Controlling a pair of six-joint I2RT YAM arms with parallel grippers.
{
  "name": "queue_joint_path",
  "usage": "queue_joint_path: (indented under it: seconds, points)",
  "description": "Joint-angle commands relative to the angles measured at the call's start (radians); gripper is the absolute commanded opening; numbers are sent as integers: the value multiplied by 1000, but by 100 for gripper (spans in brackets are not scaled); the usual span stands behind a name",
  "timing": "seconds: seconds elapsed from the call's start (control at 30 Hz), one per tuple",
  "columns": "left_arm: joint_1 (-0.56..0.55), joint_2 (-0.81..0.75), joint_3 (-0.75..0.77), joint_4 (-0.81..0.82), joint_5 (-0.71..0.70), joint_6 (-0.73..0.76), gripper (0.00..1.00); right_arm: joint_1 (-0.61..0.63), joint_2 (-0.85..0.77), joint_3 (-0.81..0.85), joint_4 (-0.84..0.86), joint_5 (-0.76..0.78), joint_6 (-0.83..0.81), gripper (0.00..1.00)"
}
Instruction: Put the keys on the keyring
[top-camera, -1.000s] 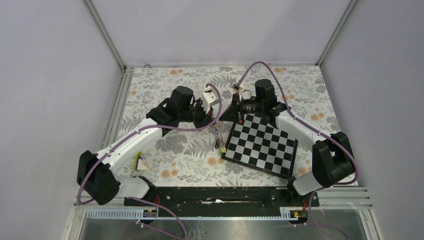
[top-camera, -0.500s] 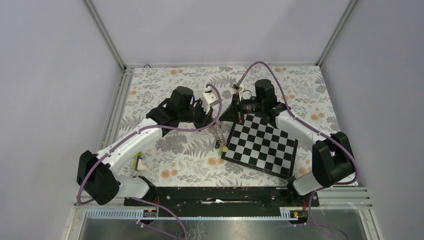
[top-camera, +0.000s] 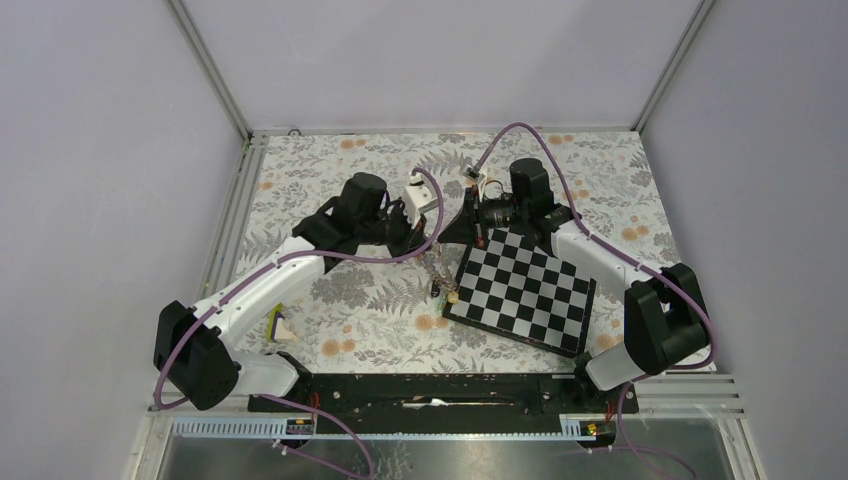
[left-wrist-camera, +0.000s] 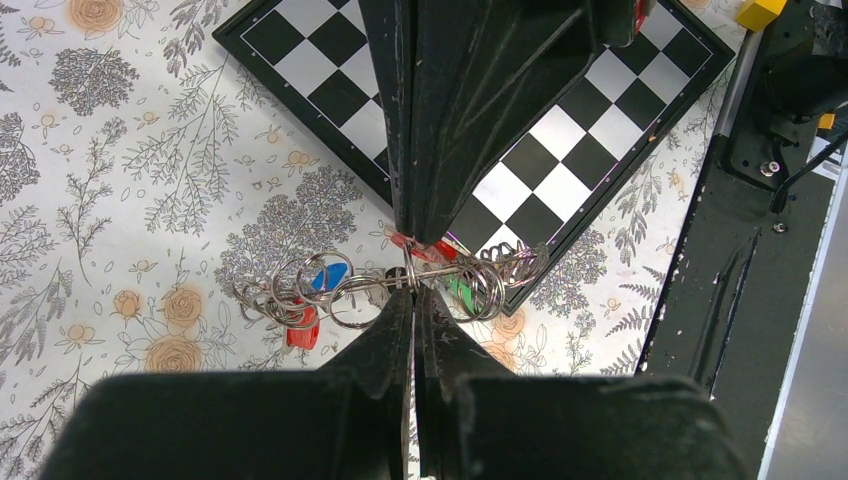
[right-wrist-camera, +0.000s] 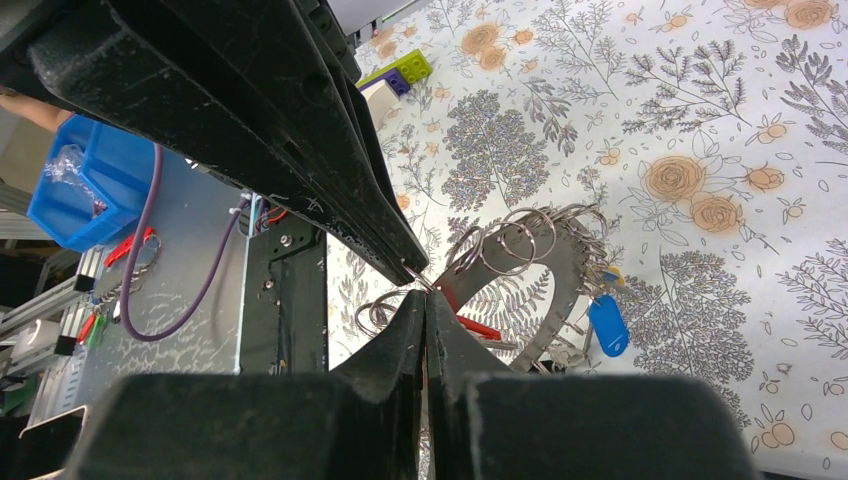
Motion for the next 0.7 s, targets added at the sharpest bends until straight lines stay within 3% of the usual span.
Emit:
queue_joint_path:
  seconds: [0.0,0.67]
  points:
    - [-3,-39,7,76,46,8,0,13,-3,46,47,-30,10,0]
    - [-3,-40,0,81,50,7,0,15,1,53,47,-21,15,0]
